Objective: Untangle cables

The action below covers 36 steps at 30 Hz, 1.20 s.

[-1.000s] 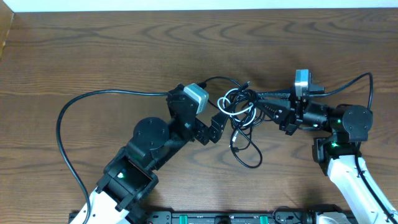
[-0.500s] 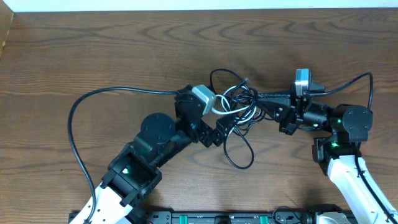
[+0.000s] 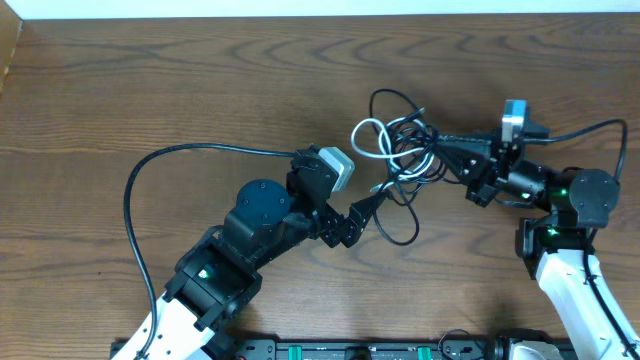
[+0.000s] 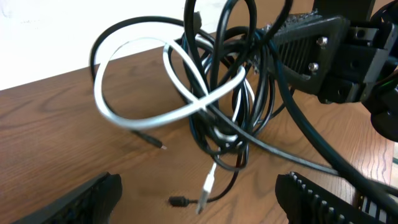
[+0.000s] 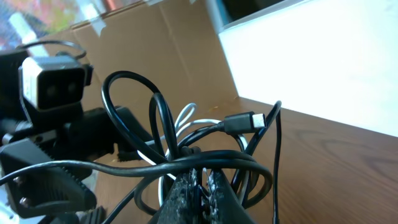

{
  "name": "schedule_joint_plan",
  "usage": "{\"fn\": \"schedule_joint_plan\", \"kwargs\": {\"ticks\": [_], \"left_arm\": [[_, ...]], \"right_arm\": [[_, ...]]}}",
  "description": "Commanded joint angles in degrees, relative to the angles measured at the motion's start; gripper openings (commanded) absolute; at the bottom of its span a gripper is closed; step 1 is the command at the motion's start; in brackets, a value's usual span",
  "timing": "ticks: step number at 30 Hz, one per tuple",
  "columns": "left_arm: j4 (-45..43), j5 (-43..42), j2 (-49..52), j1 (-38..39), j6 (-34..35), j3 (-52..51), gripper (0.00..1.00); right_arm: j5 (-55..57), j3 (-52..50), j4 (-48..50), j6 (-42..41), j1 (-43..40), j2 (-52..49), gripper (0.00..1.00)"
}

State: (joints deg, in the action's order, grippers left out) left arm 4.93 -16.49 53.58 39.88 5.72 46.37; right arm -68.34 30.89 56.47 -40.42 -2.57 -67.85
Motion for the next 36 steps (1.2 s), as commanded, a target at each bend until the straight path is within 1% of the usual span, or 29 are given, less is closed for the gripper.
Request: {"fn": "schedule_joint_plan", "kwargs": {"ticks": [1,4,7,10,13,19,23,25,31,36], "left_arm": [[0.0,-0.9,-0.1,0.1,-0.8,0.7,0.84],[0.0,-0.9,0.0,0.1,-0.8,0.7,0.84],[0.0,-0.9,0.2,0.1,-0.8,0.7,0.84],[0.0,-0.9,1.0,0.1,-0.7,0.7,0.84],[-0.6,-0.9,1.6,0.1,-0.7,0.7,0.84],[-4.3,-1.1,2.4,0.1,2.3,0.7,0.84],[-5.8,-1.1,2.5,0.1,2.6,0.7,0.84],[-7.0,-1.1,2.5,0.1,4.2,0.7,0.83],[-7.8,-1.1,2.8,0.1,4.5,0.7,0.84],[-8.8,-1.1,3.7,0.1,6.9,0.7,0.84]], "right_arm": [[1.3,0.5,0.4,-2.4,-0.9,0.2,0.01],[0.9,0.5,2.0,-3.6,-0.8,0.2,0.01],[0.3,0.5,6.6,-6.8,-0.8,0.2,0.01],[-0.2,0.5,13.3,-11.6,-0.8,0.2,0.01],[-1.3,0.5,16.3,-14.0,-0.8,0.2,0.01],[-1.7,0.5,16.5,-14.4,0.0,0.2,0.01],[-1.8,0.5,16.5,-14.1,1.2,0.2,0.01],[-1.9,0.5,16.5,-14.0,1.4,0.2,0.01],[-1.9,0.5,16.5,-13.9,2.8,0.2,0.01],[-1.9,0.5,16.5,-13.1,4.3,0.2,0.01]]}}
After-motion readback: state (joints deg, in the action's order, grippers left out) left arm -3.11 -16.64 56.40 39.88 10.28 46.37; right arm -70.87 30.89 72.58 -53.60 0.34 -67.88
